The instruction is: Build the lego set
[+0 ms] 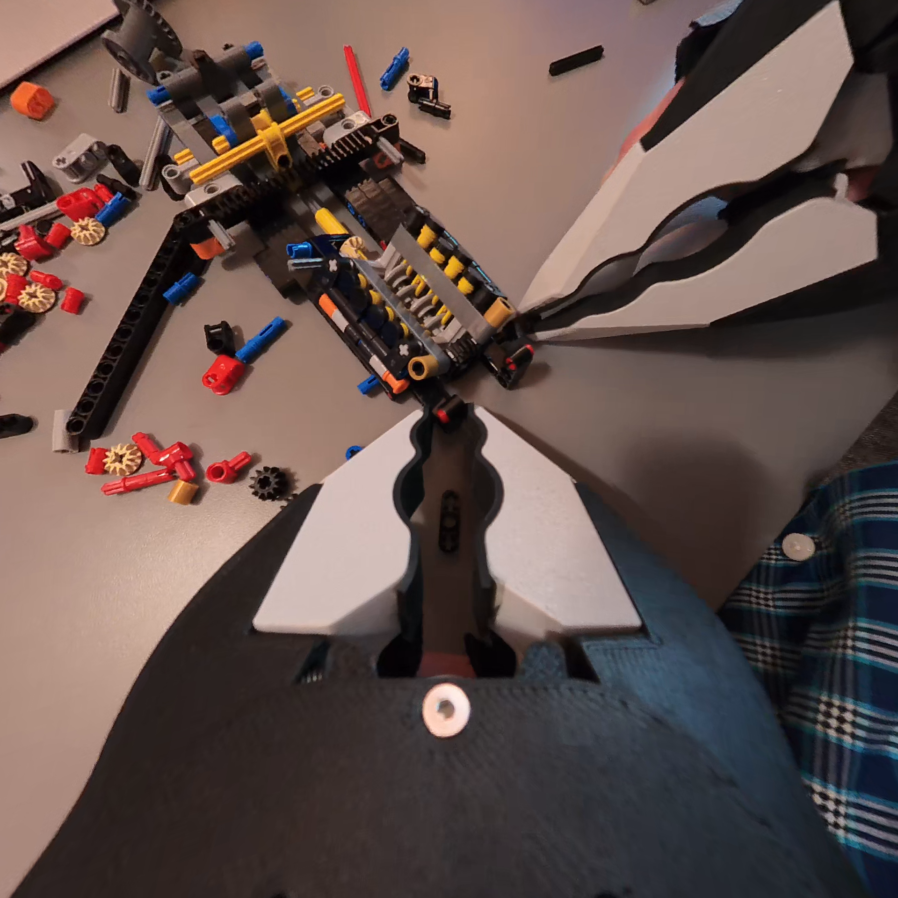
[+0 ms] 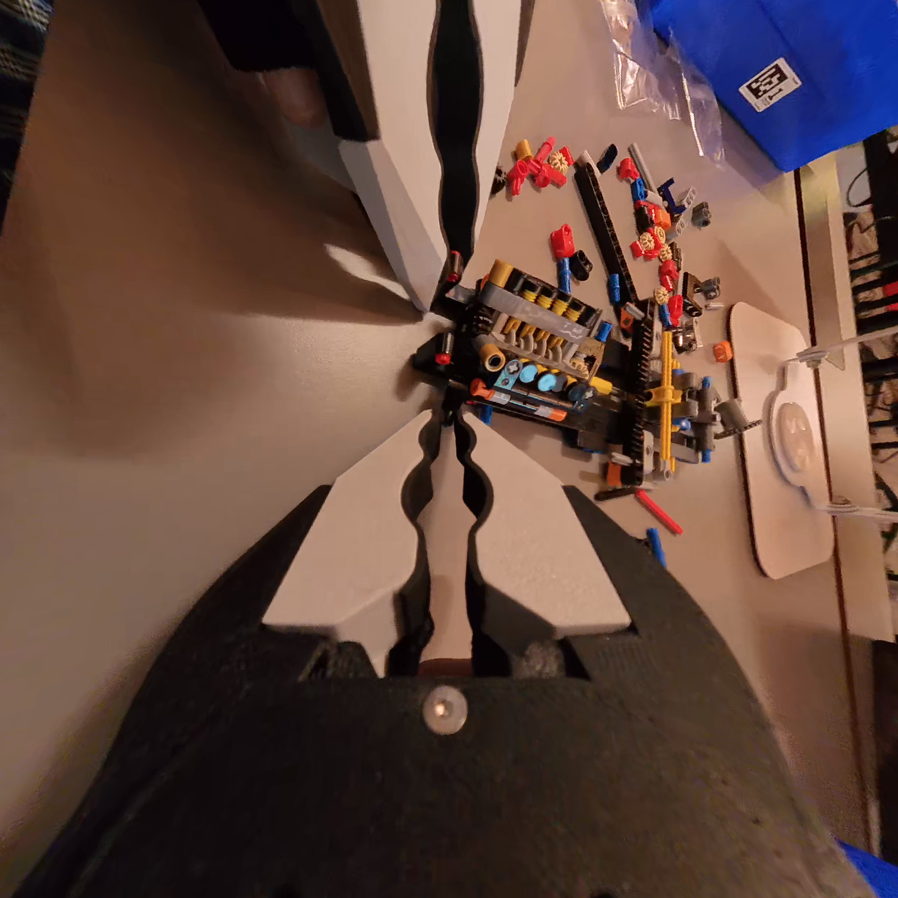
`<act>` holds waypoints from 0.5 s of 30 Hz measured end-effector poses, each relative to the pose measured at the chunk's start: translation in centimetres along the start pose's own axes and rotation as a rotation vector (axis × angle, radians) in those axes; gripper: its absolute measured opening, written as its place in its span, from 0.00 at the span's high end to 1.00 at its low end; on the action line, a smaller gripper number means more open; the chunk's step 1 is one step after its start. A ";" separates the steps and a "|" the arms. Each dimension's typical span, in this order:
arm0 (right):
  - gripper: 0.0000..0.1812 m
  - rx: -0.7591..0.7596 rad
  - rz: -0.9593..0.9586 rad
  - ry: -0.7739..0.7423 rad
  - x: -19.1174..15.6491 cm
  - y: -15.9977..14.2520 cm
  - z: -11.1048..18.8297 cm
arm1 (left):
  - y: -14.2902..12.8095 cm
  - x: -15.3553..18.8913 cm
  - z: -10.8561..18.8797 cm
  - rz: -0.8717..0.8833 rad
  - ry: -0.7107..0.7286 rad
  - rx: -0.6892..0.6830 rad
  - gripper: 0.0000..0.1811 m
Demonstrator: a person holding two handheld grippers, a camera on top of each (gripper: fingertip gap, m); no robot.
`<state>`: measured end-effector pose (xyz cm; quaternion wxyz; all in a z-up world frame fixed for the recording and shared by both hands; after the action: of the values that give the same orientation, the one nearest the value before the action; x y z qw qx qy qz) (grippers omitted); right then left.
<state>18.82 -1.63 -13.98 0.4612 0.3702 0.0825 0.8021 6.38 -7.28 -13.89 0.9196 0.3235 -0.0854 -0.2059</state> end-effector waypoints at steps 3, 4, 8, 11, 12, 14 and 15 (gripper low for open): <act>0.97 0.022 -0.040 0.032 0.1 -0.1 0.2 | 0.0 0.1 0.0 -0.008 -0.005 0.005 0.93; 0.97 0.027 -0.047 0.044 0.0 -0.2 0.3 | 0.1 0.1 0.0 -0.007 -0.006 0.008 0.92; 0.95 0.029 -0.078 0.052 0.3 -0.6 0.6 | 0.1 0.1 0.1 -0.006 -0.009 0.017 0.92; 0.94 0.049 -0.079 0.050 0.2 -0.2 0.8 | 0.1 0.3 0.2 -0.017 -0.005 0.016 0.91; 0.93 0.052 -0.066 0.045 0.0 0.0 0.7 | 0.0 0.3 0.2 -0.018 -0.005 0.016 0.91; 0.93 0.051 -0.045 0.038 -0.3 0.1 0.4 | 0.0 0.3 0.2 -0.018 -0.006 0.017 0.91; 0.94 0.053 -0.038 0.031 -0.3 0.1 0.3 | 0.0 0.3 0.2 -0.020 -0.007 0.016 0.91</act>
<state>19.04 -1.96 -13.90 0.4652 0.3682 0.1182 0.7963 6.65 -7.48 -13.73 0.9146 0.3310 -0.0871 -0.2155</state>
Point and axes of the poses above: each gripper's, where its closed fingertips meet, z back along the fingers, y out of its top, x = y × z across the jaws, the point moved 8 cm from there along z, back along the fingers, and after that the axes turned 7 degrees about -x, right-handed, at the moved point
